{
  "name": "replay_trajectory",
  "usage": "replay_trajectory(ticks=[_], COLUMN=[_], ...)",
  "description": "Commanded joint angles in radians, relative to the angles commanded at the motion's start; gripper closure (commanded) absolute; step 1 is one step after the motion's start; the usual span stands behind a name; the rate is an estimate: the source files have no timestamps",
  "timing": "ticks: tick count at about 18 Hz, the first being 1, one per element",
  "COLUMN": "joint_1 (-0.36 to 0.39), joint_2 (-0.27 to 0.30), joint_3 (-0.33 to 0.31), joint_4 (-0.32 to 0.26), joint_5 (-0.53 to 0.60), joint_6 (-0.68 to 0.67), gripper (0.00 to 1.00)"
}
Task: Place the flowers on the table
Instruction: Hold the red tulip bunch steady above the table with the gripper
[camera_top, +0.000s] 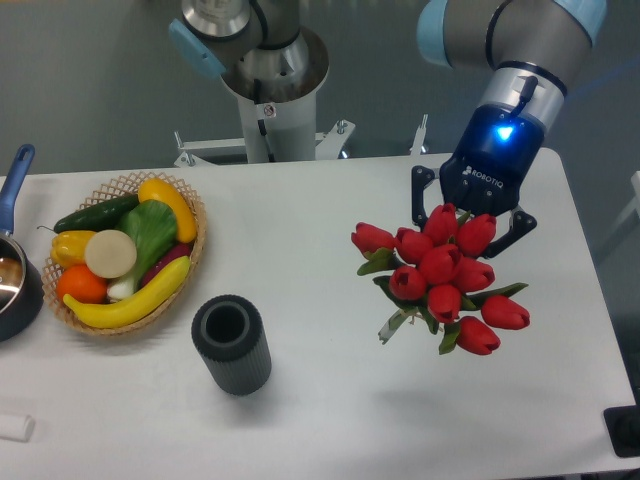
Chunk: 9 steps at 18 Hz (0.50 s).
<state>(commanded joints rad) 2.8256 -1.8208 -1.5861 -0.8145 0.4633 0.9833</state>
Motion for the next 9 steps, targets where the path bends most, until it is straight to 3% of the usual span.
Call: replay_trajectory(ticks=[9], joint_1=[0.003], joint_2=[0.009], joint_3=[-0.008], joint_4=[-0.003], joint_5=[0.005], joint_6=[-0.006], gripper=[0.64])
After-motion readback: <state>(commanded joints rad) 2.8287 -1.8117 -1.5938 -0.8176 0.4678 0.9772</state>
